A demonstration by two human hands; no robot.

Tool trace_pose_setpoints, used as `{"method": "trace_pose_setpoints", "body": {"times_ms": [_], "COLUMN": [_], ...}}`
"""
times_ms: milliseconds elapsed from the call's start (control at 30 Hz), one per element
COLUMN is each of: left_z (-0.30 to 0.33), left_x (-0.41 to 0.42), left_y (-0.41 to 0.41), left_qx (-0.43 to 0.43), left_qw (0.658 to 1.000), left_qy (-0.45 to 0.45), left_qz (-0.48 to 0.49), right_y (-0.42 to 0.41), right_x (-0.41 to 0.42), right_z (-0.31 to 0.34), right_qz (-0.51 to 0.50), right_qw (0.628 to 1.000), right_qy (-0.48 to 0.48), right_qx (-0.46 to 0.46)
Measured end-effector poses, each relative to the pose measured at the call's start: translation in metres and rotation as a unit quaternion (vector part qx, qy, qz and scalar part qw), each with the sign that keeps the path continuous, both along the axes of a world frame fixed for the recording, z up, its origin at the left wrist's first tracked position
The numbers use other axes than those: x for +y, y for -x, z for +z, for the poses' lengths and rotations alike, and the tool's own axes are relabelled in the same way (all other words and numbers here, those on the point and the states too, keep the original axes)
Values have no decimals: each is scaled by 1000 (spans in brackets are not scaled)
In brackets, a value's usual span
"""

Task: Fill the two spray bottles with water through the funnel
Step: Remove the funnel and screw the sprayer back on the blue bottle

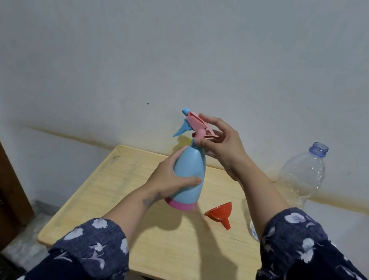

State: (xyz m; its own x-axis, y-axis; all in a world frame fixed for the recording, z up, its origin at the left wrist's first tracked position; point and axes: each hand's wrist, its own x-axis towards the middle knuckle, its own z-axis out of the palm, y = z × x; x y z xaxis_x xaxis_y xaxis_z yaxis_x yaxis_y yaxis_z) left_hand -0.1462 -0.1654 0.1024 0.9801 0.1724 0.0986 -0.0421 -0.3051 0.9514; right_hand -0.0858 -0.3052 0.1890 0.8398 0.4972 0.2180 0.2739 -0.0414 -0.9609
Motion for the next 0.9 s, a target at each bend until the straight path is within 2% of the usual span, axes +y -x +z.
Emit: {"method": "trace_pose_setpoints", "body": {"times_ms": [133,233,400,567,633,767,900], "left_z": [-2,-3,-5,-7,-7,-9,-11], "left_x": [-5,-6,-5,-11,-12,-11,-21], "left_y": [2,4,6,4,3,4,4], "left_qx": [-1,8,20,11,11,19,20], "left_qw": [999,998,993,987,987,983,977], "left_qy": [-33,-64,-107,-138,-134,-149,-166], "left_qz": [15,23,48,77,88,105,130], "right_y": [2,1,-2,-1,-1,-4,-1], "right_x": [2,0,-6,2,5,1,8], "right_z": [-8,-13,-5,-18,-22,-16,-28], "right_qz": [-59,-57,14,-65,-68,-5,-115], "right_qw": [995,990,994,989,985,993,978], "right_qy": [46,85,102,81,94,97,111], "right_qx": [-69,-94,-42,-103,-124,-66,-137]}}
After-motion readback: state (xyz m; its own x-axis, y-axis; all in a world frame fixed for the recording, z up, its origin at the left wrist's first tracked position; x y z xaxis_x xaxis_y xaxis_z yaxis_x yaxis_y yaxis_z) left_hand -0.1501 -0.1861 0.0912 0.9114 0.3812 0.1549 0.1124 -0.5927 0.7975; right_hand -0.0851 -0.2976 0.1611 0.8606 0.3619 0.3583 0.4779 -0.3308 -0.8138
